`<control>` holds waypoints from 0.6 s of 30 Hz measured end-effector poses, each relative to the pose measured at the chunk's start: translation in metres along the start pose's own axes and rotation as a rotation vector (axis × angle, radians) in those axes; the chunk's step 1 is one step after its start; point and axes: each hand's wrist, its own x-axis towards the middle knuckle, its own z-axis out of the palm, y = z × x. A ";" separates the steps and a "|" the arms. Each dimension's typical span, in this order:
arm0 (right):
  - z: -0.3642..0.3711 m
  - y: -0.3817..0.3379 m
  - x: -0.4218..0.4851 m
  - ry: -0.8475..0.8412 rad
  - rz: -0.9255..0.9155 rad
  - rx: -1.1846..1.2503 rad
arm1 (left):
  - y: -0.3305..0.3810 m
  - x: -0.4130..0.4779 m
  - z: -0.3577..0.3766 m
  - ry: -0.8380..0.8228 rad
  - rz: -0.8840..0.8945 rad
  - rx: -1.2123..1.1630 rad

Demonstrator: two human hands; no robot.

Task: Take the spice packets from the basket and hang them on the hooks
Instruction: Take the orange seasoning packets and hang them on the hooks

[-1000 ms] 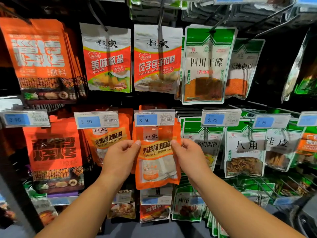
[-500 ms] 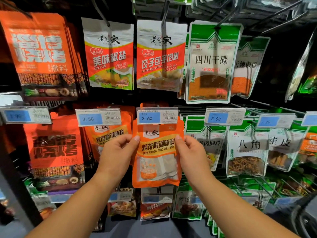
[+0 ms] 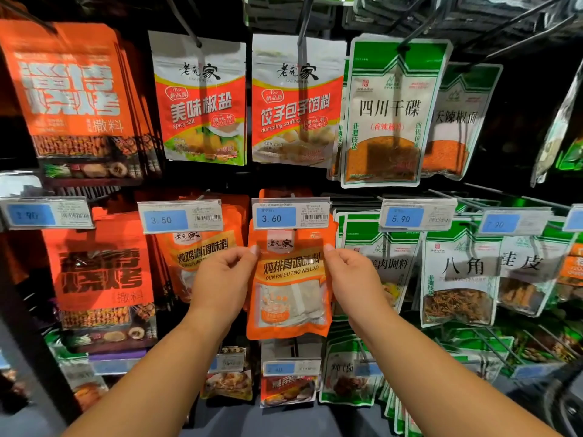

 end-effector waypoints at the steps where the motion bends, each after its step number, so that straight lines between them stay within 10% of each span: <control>1: 0.002 0.001 0.002 0.001 -0.003 -0.008 | -0.002 0.002 0.001 0.002 -0.006 -0.009; 18: 0.007 0.007 0.032 0.011 0.003 -0.182 | -0.012 0.033 0.017 0.197 0.014 0.302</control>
